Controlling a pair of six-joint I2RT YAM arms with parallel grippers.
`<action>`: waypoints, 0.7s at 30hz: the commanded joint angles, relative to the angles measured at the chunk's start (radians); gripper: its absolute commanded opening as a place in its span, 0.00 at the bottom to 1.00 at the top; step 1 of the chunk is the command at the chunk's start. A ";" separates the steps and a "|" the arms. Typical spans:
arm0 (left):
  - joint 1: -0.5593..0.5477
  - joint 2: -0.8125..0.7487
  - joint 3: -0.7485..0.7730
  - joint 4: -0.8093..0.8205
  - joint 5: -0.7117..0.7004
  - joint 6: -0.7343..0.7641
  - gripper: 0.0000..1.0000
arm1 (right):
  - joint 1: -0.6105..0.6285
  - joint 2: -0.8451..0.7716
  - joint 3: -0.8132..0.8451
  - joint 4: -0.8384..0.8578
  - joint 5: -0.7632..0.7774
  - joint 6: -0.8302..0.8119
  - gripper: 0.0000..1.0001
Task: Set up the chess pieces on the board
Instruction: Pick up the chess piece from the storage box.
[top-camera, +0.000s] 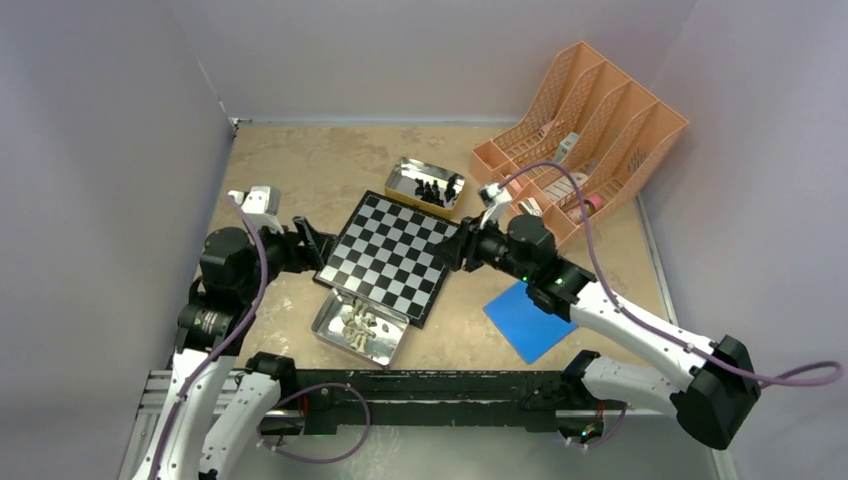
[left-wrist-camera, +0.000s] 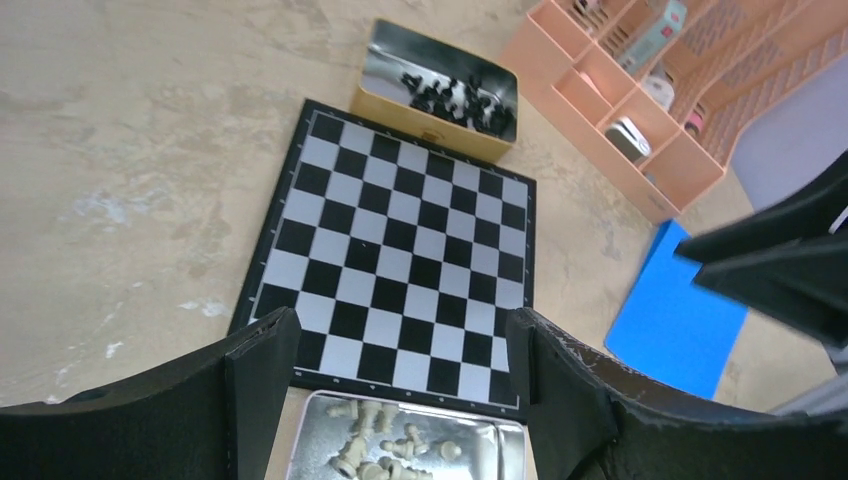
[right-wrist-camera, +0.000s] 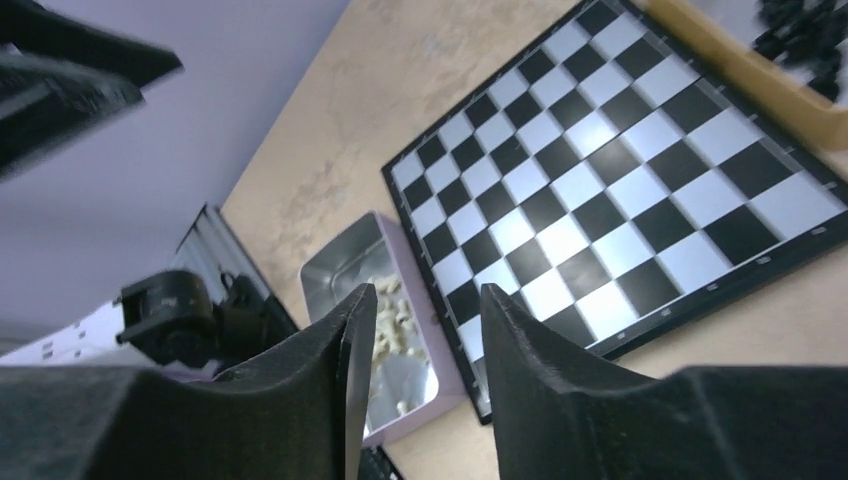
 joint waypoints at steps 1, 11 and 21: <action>0.010 -0.057 0.004 0.008 -0.141 -0.030 0.76 | 0.091 0.051 0.019 0.044 0.030 0.002 0.41; 0.010 -0.193 -0.002 -0.032 -0.331 -0.047 0.76 | 0.408 0.265 0.142 -0.010 0.264 -0.029 0.31; 0.010 -0.210 -0.009 -0.040 -0.348 -0.060 0.76 | 0.559 0.551 0.295 -0.110 0.369 -0.043 0.31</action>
